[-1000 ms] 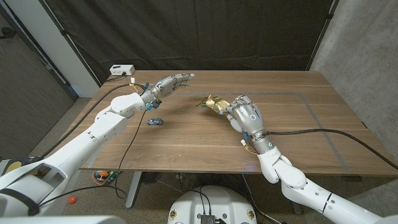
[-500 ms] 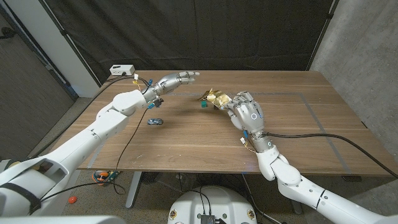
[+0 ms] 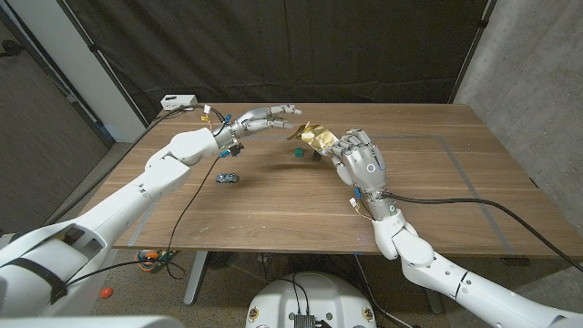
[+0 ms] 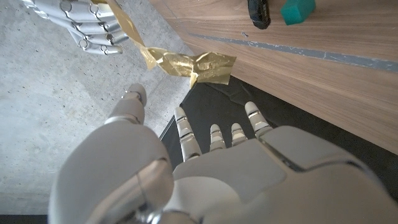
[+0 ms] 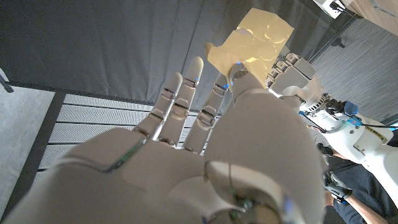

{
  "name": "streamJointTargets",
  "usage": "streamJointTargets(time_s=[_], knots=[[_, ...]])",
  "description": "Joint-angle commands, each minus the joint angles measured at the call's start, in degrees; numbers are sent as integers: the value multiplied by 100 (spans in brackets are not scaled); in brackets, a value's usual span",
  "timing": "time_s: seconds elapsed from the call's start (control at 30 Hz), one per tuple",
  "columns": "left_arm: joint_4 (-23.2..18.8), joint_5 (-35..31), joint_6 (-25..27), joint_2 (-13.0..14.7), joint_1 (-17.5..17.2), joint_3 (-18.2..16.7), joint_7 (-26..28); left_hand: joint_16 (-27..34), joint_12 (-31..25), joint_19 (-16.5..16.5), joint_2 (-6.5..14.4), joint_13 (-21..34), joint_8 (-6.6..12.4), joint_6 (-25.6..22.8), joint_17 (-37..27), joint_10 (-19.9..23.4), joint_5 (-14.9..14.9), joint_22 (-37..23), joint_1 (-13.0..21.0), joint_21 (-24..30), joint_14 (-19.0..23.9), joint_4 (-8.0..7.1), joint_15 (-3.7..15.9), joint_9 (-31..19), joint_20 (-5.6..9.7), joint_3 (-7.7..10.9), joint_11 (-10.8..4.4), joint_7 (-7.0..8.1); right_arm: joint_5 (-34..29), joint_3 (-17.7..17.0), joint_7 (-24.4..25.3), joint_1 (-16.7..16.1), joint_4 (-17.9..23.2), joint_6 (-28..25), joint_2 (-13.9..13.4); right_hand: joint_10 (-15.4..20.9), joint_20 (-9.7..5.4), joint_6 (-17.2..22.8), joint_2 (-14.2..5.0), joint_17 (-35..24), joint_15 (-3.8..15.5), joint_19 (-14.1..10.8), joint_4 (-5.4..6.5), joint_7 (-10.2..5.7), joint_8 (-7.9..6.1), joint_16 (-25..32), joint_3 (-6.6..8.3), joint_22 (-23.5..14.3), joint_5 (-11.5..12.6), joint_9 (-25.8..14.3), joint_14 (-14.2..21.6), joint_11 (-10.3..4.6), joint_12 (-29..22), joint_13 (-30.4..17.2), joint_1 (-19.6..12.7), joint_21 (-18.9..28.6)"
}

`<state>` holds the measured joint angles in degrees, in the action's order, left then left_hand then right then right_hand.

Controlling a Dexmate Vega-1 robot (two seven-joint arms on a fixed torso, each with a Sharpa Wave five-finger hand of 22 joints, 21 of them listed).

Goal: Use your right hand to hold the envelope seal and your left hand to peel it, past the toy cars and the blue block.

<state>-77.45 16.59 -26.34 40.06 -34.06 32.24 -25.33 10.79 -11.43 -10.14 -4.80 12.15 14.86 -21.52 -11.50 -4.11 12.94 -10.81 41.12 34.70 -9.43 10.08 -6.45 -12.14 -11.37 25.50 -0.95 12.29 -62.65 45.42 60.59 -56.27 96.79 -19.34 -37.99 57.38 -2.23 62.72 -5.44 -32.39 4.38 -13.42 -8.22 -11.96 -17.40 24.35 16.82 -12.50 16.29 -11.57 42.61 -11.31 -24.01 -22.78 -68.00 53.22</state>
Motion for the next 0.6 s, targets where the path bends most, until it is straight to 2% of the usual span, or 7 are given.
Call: streamJointTargets(time_s=[0.03, 0.1, 0.17, 0.27, 0.47, 0.53, 0.6], knots=[[-131, -620, -226, 18, 6, 68, 353, 61, -46, -948, -53, 15, 68, -78, -17, -42, 82, -32, 284, 9, -142, 15, -36, -56, -46, 5, 11, -68, -33, 119, 135, 130, -70, -92, 27, 60, -455, 46, -29, -11, 942, 26, -8, 13, -22, -21, -33, -8, -3, -27, 82, -21, 16, -34, 20, 64], [-169, -663, -227, 19, -10, 68, 402, 86, -71, -839, -72, 17, 128, -183, -15, -14, 111, -31, 452, 27, -112, 11, -22, -83, -44, 11, 14, -90, -15, 128, 136, 133, -57, -79, 18, 65, -462, 48, -29, -13, 942, 27, -7, 13, -23, -27, -36, -5, -2, -27, 87, -20, 21, -37, 23, 73], [-210, -742, -232, 21, -26, 72, 472, 97, -88, -787, -100, 19, 193, -303, -14, 6, 131, -29, 581, 26, -101, 6, -18, -106, -55, 6, -12, -49, -32, 140, 163, 138, -64, -100, 25, 71, -463, 53, -25, -16, 942, 33, -8, 13, -26, -37, -39, -1, 0, -27, 89, -21, 28, -40, 24, 84], [-239, -796, -252, -5, -58, 67, 574, 112, -117, -736, -138, 21, 309, -518, -16, 53, 153, -27, 747, 11, -87, -21, -3, -145, -66, -12, -31, -97, -36, 153, 195, 144, -64, -107, 28, 78, -461, 57, -23, -19, 942, 43, -9, 13, -29, -50, -43, 4, 4, -27, 91, -22, 38, -43, 25, 97], [-271, -880, -308, -86, -161, 28, 857, 193, -196, -592, -130, 23, 596, -1065, -42, 254, 172, -28, 978, -3, 61, -93, 71, -227, -64, -55, -196, -12, -44, 175, 224, 161, -57, -92, 11, 99, -462, 65, -19, -28, 943, 57, -11, 13, -35, -73, -51, 14, 10, -26, 105, -23, 59, -52, 28, 130], [-281, -910, -320, -102, -176, 28, 909, 215, -229, -496, -111, 23, 759, -1391, -49, 359, 173, -27, 1087, 1, 112, -113, 81, -260, -63, -73, -228, -27, -42, 176, 235, 161, -49, -91, 7, 106, -459, 68, -18, -30, 943, 63, -11, 14, -36, -80, -53, 17, 12, -26, 108, -23, 65, -54, 30, 139], [-269, -880, -329, -142, -201, 21, 956, 226, -248, -478, -116, 22, 835, -1541, -54, 423, 168, -27, 1110, -9, 137, -132, 94, -275, -69, -98, -255, -20, -47, 175, 242, 158, -33, -91, -6, 115, -463, 72, -15, -33, 942, 64, -11, 14, -39, -92, -56, 21, 16, -26, 110, -23, 75, -57, 33, 153]])
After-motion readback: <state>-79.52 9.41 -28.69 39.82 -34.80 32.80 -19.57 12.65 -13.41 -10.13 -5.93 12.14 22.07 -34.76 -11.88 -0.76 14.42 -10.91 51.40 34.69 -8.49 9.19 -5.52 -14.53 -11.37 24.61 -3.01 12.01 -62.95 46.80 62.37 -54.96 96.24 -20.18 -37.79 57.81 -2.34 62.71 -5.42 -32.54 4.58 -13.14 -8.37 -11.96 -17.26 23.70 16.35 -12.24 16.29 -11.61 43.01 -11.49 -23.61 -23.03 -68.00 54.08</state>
